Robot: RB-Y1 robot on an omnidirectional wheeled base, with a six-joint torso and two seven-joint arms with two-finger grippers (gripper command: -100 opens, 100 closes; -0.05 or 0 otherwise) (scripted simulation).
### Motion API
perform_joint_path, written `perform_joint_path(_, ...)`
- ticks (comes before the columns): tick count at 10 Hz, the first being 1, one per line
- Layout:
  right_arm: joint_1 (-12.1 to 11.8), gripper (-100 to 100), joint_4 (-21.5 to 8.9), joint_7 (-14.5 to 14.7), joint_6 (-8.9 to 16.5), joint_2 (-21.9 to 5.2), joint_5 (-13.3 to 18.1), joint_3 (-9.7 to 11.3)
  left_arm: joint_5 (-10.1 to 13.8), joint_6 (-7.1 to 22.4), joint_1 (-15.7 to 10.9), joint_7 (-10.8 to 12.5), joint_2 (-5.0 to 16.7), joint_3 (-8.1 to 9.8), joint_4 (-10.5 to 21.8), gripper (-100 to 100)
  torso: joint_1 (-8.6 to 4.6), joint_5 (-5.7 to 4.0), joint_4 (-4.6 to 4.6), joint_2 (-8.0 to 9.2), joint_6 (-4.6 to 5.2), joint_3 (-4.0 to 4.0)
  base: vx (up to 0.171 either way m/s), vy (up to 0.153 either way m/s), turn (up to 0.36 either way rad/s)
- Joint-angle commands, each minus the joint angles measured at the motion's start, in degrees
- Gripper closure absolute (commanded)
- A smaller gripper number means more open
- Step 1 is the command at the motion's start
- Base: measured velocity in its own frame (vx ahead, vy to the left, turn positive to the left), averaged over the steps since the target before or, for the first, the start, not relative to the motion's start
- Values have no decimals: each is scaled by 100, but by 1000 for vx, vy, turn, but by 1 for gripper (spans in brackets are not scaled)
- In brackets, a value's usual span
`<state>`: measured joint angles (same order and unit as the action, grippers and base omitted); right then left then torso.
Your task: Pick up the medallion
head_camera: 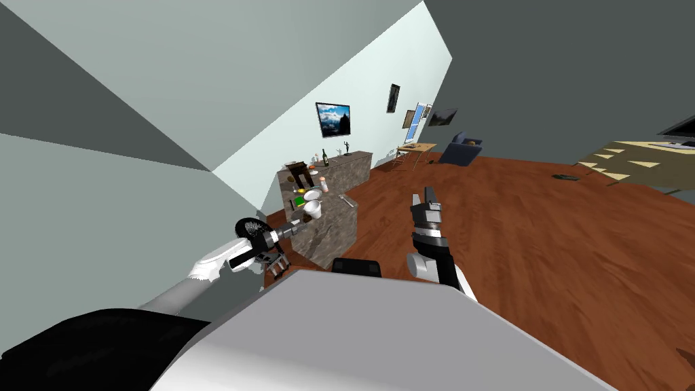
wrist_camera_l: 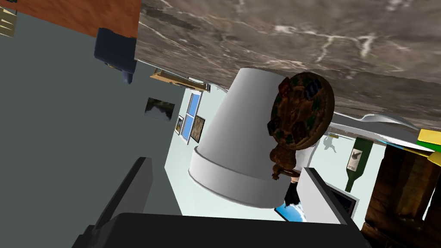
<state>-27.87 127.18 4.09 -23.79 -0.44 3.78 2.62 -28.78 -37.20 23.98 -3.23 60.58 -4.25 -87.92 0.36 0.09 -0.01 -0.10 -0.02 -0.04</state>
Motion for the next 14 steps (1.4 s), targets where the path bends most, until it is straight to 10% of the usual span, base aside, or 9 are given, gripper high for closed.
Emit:
perform_joint_path(1,0,0,0,0,0,0,0,0,-94,-14,-81,13,275,-123,139,-100,0,0,0,0,0,0,-13,80,-242)
perform_joint_path(11,-1,0,0,0,0,0,0,0,-397,-198,-546,76,1357,-819,630,-100,-27,-4,-3,-15,-4,-9,-22,39,-147)
perform_joint_path(12,-2,0,0,0,0,1,0,0,-399,-200,-550,78,1365,-826,631,0,-29,-5,-3,-13,-7,-8,0,0,0)
perform_joint_path(13,-2,0,0,0,0,1,0,0,-524,-266,-836,171,1078,-1111,917,-100,-30,-5,-3,-12,-6,-7,-53,21,135)
perform_joint_path(14,-2,0,0,0,0,0,0,-1,-524,-266,-1008,171,1073,-1197,1035,-100,-22,-1,0,3,-10,1,-66,26,76)
